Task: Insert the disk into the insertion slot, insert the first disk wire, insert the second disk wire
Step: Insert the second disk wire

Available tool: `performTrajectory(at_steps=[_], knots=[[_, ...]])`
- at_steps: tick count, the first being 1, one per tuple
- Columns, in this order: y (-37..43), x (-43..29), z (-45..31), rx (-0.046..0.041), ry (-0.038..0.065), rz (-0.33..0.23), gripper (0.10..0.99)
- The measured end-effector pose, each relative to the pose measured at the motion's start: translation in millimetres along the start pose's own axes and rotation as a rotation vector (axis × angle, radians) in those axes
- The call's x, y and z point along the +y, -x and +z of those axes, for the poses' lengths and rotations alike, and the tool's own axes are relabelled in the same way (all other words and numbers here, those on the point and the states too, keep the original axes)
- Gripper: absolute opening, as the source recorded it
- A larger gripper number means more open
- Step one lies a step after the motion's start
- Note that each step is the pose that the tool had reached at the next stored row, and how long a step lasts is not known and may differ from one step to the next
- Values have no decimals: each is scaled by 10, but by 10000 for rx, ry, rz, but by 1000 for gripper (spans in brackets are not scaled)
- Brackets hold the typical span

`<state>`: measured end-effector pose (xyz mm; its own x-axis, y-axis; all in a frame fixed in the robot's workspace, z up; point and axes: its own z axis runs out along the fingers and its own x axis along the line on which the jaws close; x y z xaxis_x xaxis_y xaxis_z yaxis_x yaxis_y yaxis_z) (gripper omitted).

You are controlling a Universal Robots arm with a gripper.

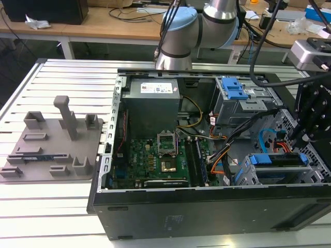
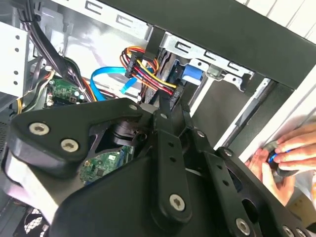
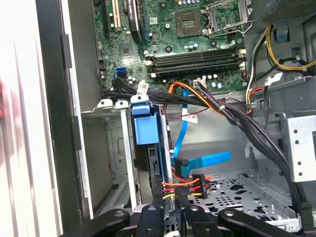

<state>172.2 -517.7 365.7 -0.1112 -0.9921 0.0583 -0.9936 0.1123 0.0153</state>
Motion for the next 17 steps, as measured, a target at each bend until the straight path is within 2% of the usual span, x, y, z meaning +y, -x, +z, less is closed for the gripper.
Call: performTrajectory(at_steps=[1, 3, 5, 6, 7, 9, 10, 11, 12, 16, 17], knots=[[5, 1, -3, 54, -1, 1, 255], [32, 4, -10, 188, -9, 4, 380], [70, 8, -23, 290, -16, 5, 380], [144, 17, -44, 526, -19, 9, 380], [197, 23, -58, 725, -23, 13, 380], [263, 31, -73, 992, -33, 17, 380], [313, 37, -82, 1194, -49, 22, 380], [339, 46, -85, 1290, -60, 27, 380], [347, 64, -84, 1321, -63, 27, 380], [341, 186, -83, 1338, -69, 27, 380], [340, 194, -82, 1379, -74, 28, 380]])
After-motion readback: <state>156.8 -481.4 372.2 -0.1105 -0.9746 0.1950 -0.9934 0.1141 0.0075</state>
